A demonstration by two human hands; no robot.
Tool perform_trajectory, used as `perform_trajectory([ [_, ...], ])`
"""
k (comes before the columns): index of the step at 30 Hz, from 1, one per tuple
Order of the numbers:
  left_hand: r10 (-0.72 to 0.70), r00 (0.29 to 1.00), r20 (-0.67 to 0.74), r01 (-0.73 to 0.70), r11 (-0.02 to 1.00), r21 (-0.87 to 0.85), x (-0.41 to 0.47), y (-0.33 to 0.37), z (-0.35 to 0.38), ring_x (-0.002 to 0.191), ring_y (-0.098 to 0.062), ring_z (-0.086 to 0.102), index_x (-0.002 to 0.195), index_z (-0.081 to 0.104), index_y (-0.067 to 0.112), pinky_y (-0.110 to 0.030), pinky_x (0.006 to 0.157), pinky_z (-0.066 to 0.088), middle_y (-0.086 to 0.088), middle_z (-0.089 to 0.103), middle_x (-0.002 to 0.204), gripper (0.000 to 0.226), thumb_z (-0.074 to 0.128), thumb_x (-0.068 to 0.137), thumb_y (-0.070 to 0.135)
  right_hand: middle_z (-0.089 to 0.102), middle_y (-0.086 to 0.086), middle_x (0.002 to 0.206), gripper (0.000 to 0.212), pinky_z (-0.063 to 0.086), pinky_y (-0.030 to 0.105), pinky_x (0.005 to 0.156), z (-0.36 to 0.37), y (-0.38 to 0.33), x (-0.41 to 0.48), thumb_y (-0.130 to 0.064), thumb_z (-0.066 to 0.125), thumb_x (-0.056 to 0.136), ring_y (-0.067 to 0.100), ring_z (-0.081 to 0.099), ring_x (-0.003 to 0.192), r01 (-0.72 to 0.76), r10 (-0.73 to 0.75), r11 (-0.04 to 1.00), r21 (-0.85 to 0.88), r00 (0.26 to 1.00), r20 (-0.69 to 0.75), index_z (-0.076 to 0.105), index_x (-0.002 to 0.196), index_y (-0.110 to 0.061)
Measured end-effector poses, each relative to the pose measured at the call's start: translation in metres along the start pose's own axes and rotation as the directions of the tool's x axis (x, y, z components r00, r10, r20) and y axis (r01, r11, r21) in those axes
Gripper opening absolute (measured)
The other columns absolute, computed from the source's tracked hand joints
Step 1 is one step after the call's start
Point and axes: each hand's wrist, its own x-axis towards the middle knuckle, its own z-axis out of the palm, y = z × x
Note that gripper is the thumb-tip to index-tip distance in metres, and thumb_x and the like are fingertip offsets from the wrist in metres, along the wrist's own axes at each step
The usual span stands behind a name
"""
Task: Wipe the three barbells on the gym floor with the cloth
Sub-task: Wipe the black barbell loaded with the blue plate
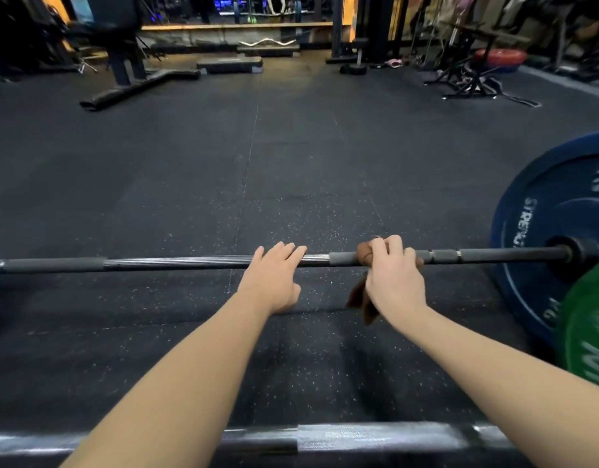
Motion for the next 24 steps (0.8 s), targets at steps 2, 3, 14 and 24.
perform_trajectory([
  [2,0.004,1.000,-0.011,-0.004,1.000,0.017,-0.001,0.000,0.002,0.157,-0.019,0.006,0.164,0.006,0.024,-0.047,0.128,0.006,0.004,0.011,0.170,0.077,0.050,0.101,0.031,0.045,0.009,0.116,0.035,0.038,0.036,0.059,0.001,-0.007,-0.001,-0.008,0.061,0.091,0.031,0.049,0.098,0.035,-0.035,0.999,0.000,0.999,0.034,0.050,0.123,-0.014],
  [3,0.004,1.000,-0.011,-0.003,1.000,0.021,-0.001,0.001,0.003,0.157,-0.019,0.005,0.164,0.006,0.024,-0.048,0.127,0.006,0.004,0.010,0.171,0.077,0.050,0.101,0.032,0.044,0.008,0.117,0.033,0.037,0.035,0.058,0.000,-0.007,0.001,-0.009,0.059,0.092,0.030,0.048,0.098,0.037,-0.037,0.999,0.003,0.998,0.041,0.049,0.123,-0.015],
  [14,-0.007,0.995,0.098,-0.001,0.997,0.078,-0.005,0.003,-0.003,0.158,-0.023,-0.004,0.164,-0.007,0.022,-0.051,0.127,0.004,-0.002,-0.004,0.172,0.084,0.048,0.102,0.035,0.045,0.010,0.109,0.020,0.041,0.039,0.061,-0.015,0.056,0.012,-0.020,0.056,0.097,0.035,0.050,0.099,-0.077,0.078,0.997,-0.029,0.997,0.018,0.047,0.114,-0.014],
  [24,0.018,0.999,0.030,-0.022,0.990,0.136,-0.003,-0.001,0.005,0.158,-0.023,-0.001,0.164,-0.006,0.021,-0.049,0.128,0.007,-0.002,-0.002,0.172,0.084,0.048,0.102,0.039,0.043,0.011,0.117,0.030,0.046,0.042,0.066,-0.005,-0.038,0.002,-0.009,0.056,0.093,0.033,0.049,0.104,0.004,-0.006,1.000,0.027,0.997,0.080,0.045,0.120,-0.013],
])
